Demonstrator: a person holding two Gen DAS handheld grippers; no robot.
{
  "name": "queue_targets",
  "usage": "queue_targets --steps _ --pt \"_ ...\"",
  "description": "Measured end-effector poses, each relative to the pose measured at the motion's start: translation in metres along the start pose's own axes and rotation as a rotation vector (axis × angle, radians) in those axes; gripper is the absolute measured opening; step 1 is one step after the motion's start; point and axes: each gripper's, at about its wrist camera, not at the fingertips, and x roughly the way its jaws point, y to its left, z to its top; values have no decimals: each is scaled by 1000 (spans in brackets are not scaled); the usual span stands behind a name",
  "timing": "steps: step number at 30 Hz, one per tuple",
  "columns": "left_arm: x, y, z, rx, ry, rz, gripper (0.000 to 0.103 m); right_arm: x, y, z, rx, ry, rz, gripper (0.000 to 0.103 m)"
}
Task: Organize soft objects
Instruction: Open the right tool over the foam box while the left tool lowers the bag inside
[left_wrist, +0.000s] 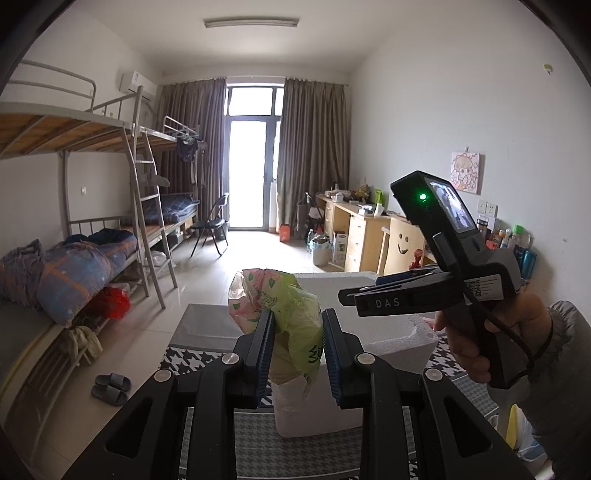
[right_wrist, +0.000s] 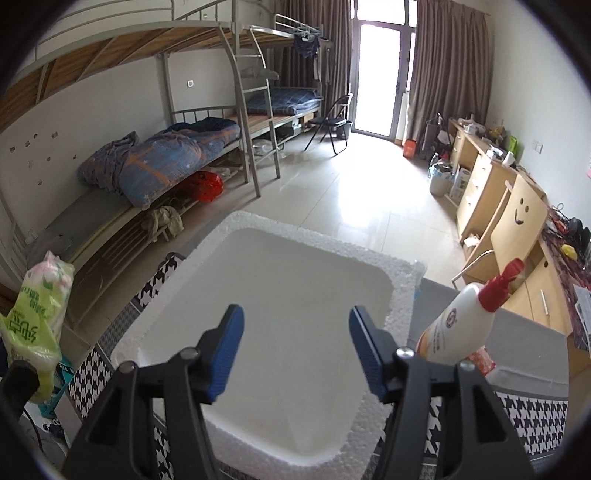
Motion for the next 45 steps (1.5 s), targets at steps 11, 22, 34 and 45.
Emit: queue_targets --steps 11,22,34,45 --pt "3 -8 11 12 3 -36 28 -36 -2 6 17 -92 -23 74" --pt "8 -19 18 34 7 -74 28 -77 -14 1 49 -207 -49 88" --pt "29 -33 21 54 30 -112 28 -113 -21 -12 49 -293 -86 88" --pt "54 -32 23 35 98 -134 28 -132 -32 -47 83 -321 -74 88"
